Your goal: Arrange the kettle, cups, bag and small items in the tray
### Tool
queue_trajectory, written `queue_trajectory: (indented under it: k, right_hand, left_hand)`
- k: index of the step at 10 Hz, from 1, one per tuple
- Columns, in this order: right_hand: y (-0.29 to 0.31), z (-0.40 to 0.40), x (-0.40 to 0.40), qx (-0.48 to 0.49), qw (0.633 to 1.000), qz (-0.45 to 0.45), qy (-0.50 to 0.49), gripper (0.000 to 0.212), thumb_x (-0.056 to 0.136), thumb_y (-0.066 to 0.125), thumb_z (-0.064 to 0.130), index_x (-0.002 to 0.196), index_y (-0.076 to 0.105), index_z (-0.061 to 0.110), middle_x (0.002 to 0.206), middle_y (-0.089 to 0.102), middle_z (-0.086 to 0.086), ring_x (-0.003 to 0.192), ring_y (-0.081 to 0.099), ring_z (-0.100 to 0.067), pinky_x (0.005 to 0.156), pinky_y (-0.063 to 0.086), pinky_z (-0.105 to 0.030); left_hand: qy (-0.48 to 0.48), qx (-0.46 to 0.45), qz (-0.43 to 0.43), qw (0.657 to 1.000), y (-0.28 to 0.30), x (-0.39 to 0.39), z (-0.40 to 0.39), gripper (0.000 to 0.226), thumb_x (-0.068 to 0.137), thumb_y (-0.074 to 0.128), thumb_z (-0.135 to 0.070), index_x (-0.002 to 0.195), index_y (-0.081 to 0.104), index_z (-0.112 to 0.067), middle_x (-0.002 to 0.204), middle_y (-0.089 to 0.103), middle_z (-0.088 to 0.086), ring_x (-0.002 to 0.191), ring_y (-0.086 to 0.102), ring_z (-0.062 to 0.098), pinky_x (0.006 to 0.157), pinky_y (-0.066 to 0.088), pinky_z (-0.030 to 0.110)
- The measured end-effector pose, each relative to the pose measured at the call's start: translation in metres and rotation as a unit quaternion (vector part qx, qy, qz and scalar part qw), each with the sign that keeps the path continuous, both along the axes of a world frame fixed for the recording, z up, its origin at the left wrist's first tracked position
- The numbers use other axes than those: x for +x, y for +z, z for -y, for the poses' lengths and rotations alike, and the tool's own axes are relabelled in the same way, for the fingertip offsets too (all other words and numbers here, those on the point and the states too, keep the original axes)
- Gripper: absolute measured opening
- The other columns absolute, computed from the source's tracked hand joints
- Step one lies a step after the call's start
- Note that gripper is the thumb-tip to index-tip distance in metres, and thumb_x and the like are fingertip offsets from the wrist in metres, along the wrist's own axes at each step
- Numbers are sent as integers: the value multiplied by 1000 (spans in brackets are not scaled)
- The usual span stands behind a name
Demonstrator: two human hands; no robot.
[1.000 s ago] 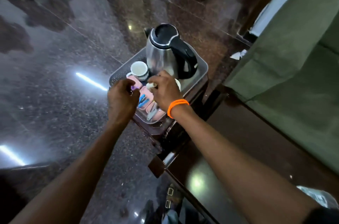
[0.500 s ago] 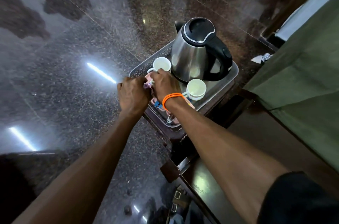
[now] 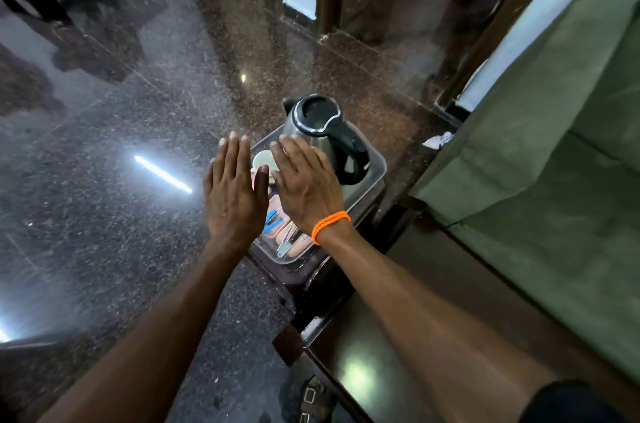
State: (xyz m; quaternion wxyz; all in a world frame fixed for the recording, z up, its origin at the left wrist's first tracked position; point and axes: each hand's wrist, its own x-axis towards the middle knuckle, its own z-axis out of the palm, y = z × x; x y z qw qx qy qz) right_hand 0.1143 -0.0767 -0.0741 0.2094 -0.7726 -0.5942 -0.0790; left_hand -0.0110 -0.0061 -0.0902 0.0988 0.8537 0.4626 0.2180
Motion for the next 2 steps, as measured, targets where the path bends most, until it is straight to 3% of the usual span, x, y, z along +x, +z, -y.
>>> queue_trajectory:
  k: [2]
  right_hand:
    - [96,69,50,21,998,16,-61,53,102,44,36,151,40,17,159,38,-3,149,33,-19,120,28,-40]
  left_hand:
    - [-106,58,43,992,87,56,35,56,110,30,-36,161,25,-13,170,24,8,160,13,20,128,18,45]
